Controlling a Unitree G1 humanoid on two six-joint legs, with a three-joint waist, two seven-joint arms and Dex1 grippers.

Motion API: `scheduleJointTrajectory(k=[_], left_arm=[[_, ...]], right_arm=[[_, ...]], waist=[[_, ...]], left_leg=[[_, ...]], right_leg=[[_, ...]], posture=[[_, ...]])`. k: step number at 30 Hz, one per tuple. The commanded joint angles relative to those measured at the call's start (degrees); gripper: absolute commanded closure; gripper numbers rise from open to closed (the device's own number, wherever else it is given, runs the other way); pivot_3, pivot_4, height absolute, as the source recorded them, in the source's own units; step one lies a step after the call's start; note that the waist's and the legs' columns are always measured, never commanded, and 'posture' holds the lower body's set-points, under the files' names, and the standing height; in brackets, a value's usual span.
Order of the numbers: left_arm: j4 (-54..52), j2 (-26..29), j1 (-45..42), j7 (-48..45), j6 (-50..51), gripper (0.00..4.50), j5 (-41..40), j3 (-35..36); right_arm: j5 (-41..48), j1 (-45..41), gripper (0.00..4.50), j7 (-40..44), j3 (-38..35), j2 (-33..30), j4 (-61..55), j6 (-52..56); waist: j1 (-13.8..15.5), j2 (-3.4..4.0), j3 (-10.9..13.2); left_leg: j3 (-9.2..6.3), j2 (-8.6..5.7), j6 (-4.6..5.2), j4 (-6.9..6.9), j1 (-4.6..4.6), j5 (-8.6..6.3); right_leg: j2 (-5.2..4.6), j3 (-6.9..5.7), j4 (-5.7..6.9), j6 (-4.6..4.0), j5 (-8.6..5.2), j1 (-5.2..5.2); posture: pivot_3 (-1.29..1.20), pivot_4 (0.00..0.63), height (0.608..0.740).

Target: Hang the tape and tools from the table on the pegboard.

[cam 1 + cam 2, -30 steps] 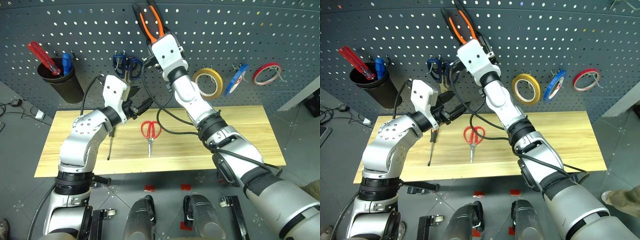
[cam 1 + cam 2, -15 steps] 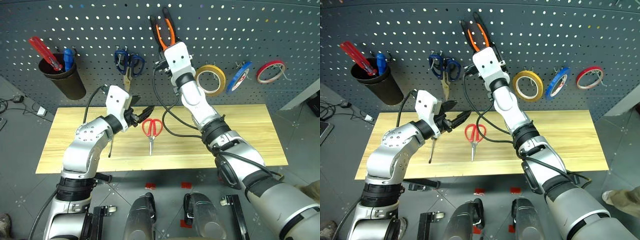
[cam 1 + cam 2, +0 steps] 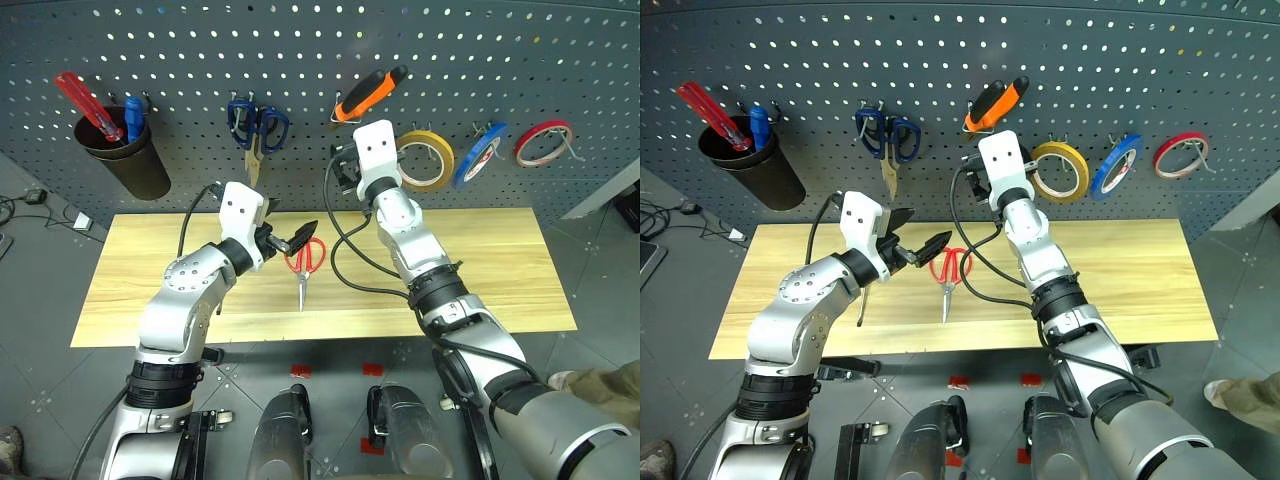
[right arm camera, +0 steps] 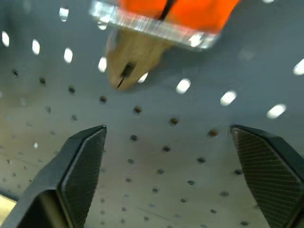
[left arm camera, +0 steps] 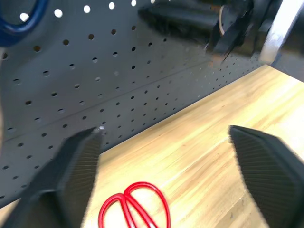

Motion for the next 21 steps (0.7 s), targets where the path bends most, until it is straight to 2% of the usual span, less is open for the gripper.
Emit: scheduleJointTrajectory(k=[1,7,9,14,21], left_arm=[[-0.5,-1.1,0.6,3.8,2.8,0.02,0.7,1.1],[-3.1,-4.2,3.1,10.8,12.8,0.02,0.8,0.4],[-3.7,-4.9,3.7,12.5,15.9,0.02,1.6,-1.1],[-2.9,-7.6,4.8,16.6,21.1,0.02,4.1,-4.2],[3.6,-12.6,5.4,22.7,22.5,0.02,9.2,-9.0]], right_arm=[[2.7,6.1,0.00,6.4,1.7,-0.9,-15.5,6.8],[14.9,22.9,0.00,25.8,6.9,-9.9,-45.3,27.0],[19.0,27.2,0.00,28.7,6.3,-13.3,-52.3,33.7],[22.5,33.7,0.00,30.8,5.6,-20.0,-60.3,41.9],[24.4,37.7,0.00,33.2,8.8,-24.0,-64.9,44.8]], waist=[[0.1,0.00,0.0],[0.2,-0.01,0.0],[0.3,-0.03,0.0],[0.2,-0.04,0.0],[0.1,-0.06,0.0]], left_leg=[[0.00,0.00,0.00,-0.05,-0.01,0.00],[-0.05,-0.04,0.07,-0.17,-0.10,-0.06],[-0.11,-0.05,0.07,-0.18,-0.11,-0.07],[-0.16,-0.04,0.09,-0.12,-0.08,-0.08],[-0.14,-0.04,0.08,-0.13,-0.08,-0.08]], right_leg=[[0.00,-0.01,-0.06,0.00,0.00,0.00],[0.00,-0.09,-0.42,0.03,0.01,0.07],[0.00,-0.13,-0.44,0.03,0.01,0.09],[0.00,-0.16,-0.39,0.09,0.05,0.13],[0.04,-0.12,-0.42,0.13,0.07,0.12]], posture=[[-0.13,0.322,0.740],[-0.14,0.322,0.740],[-0.15,0.323,0.740],[-0.16,0.325,0.740],[-0.17,0.321,0.740]])
